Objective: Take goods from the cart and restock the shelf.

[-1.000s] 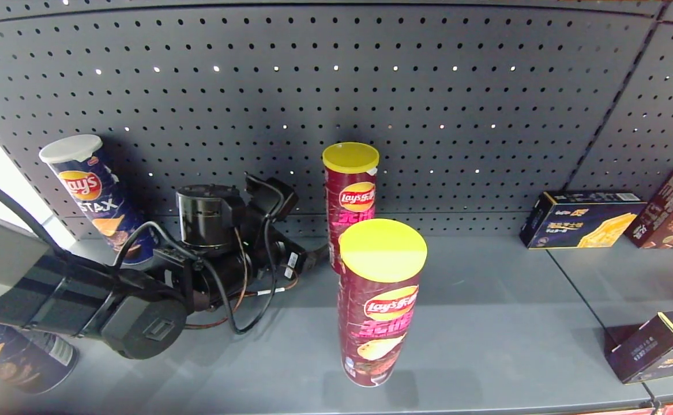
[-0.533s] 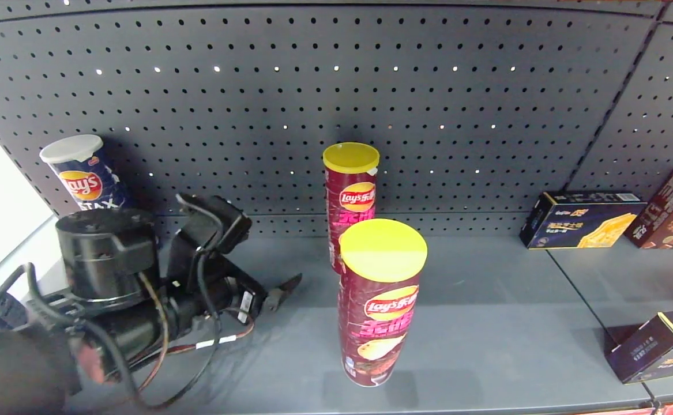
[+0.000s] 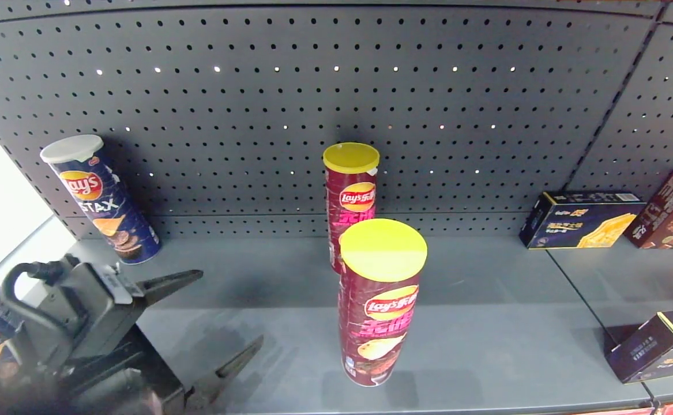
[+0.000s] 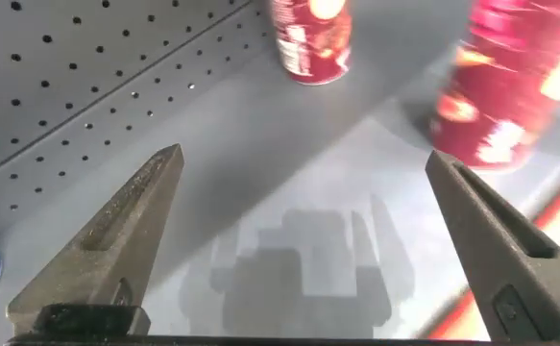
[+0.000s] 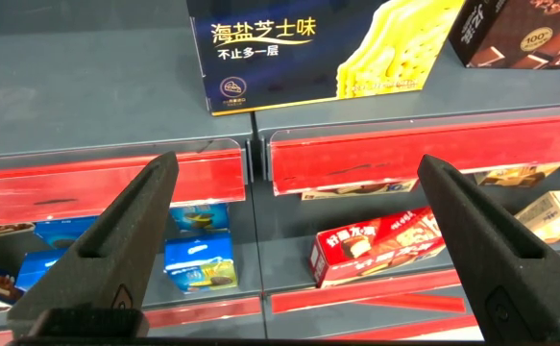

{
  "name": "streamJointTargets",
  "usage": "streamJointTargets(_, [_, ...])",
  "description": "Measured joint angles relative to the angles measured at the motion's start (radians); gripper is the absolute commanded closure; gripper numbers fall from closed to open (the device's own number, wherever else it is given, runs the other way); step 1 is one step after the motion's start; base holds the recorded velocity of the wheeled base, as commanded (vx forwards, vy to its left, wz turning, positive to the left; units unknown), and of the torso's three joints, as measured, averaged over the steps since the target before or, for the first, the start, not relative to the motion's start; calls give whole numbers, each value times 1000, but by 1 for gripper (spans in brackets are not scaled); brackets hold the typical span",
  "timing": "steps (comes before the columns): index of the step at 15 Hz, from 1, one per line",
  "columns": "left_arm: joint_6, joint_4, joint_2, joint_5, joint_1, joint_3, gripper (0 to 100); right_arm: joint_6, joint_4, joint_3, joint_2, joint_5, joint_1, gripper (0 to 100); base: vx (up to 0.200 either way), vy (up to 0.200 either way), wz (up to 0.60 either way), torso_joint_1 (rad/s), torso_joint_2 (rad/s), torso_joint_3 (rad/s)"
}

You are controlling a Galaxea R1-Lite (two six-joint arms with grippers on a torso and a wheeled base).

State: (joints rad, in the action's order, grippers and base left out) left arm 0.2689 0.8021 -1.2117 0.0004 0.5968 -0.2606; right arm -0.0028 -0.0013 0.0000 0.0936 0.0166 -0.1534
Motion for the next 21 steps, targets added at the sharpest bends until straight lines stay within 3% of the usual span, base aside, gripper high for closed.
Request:
streamJointTargets(4, [15,-5,137,1,46,138,0,0,0,0,0,0,0,0,0,0,0,0,0,0])
streamJointTargets(6, [7,-32,235,4,76,219,0,0,0,0,0,0,0,0,0,0,0,0,0,0])
streamJointTargets(9, [-10,-141,337,1,99,252,0,0,0,0,0,0,0,0,0,0,0,0,0,0])
streamJointTargets(11, [-10,-256,434,1,80,257,0,0,0,0,0,0,0,0,0,0,0,0,0,0])
streamJointTargets(14, [4,-482,601,-37,-49,259,0,0,0,0,0,0,0,0,0,0,0,0,0,0])
streamJointTargets(17, [12,-672,760,-62,-263,259,0,0,0,0,0,0,0,0,0,0,0,0,0,0])
streamJointTargets(19, [6,-719,873,-70,-419,259,0,0,0,0,0,0,0,0,0,0,0,0,0,0])
streamJointTargets(21, [-30,-734,993,-73,-557,259,0,0,0,0,0,0,0,0,0,0,0,0,0,0])
